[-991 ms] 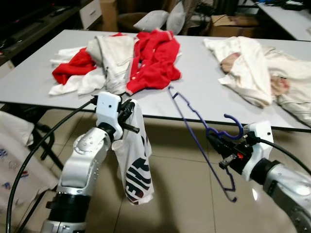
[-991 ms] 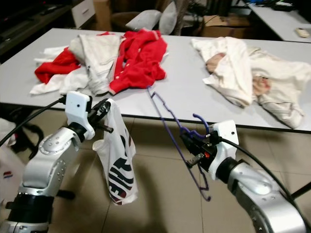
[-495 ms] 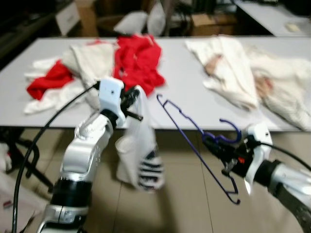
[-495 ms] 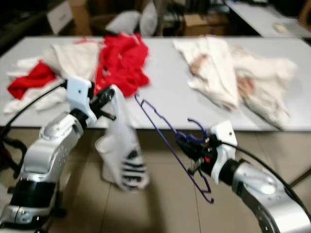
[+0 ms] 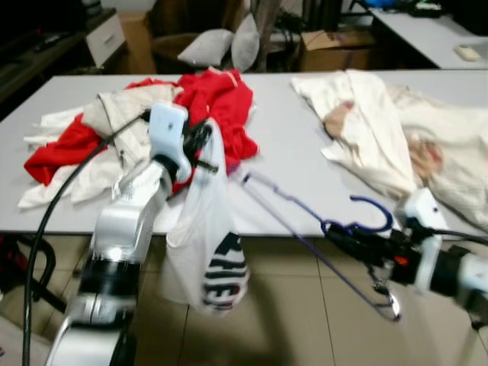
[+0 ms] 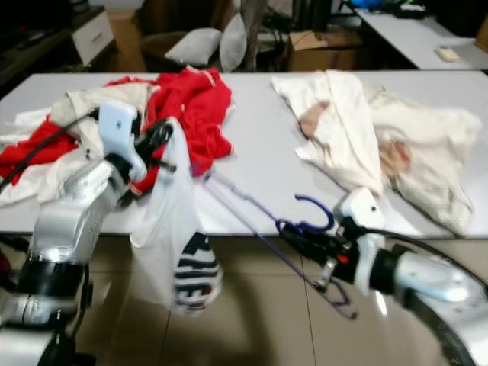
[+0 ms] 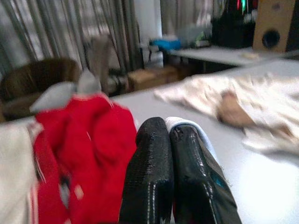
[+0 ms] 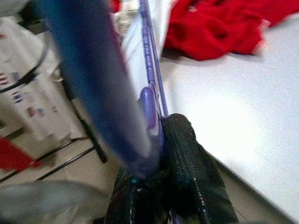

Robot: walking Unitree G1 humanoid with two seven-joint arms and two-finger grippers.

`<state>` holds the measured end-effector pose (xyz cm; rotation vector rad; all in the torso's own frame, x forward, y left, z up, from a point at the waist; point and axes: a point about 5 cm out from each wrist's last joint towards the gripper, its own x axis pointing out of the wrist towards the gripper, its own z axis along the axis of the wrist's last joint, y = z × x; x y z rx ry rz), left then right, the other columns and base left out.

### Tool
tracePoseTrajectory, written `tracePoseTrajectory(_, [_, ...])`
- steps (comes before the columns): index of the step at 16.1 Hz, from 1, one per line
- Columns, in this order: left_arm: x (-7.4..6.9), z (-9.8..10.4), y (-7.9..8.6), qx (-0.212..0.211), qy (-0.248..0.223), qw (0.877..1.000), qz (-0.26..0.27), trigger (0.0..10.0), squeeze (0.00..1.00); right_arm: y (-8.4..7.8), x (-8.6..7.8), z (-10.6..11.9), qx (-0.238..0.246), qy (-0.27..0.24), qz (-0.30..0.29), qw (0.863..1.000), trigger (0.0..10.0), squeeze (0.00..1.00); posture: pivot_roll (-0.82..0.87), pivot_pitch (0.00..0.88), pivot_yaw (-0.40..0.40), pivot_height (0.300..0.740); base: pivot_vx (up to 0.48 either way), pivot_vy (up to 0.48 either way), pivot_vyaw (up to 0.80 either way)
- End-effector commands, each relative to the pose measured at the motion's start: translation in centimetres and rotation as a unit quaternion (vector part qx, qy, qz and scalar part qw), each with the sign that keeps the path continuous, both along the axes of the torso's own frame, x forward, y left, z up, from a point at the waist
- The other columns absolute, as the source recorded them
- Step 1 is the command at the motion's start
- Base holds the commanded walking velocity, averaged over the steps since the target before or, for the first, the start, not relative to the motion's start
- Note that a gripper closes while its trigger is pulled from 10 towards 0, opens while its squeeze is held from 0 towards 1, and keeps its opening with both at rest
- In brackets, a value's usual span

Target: Hang hanger

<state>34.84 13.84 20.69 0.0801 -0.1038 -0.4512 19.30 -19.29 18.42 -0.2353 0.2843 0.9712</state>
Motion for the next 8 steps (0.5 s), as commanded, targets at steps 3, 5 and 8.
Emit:
tracePoseTrajectory(3, [1.5, 4.5, -0.6, 0.006, -0.071, 0.997, -0.040, 10.0, 0.00, 1.7, -1.0, 0.7, -0.003, 0.029, 0.119, 0.992, 10.0, 0.00, -0.06, 0.000, 0.030, 0.740, 0.386, 0.000, 0.00])
tracePoseTrajectory(5, [1.5, 6.0, -1.9, 0.019, -0.093, 0.992, -0.083, 10.0, 0.00, 3.0, 0.2, 0.1, -0.014, 0.025, 0.137, 0.990, 10.0, 0.00, -0.05, 0.000, 0.033, 0.740, 0.386, 0.000, 0.00])
tracePoseTrajectory(8, [1.1, 8.1, -2.6, 0.011, -0.120, 0.986, -0.118, 10.0, 0.00, 4.3, 2.2, -0.8, -0.045, 0.013, 0.138, 0.989, 10.0, 0.00, -0.04, 0.000, 0.037, 0.740, 0.386, 0.000, 0.00])
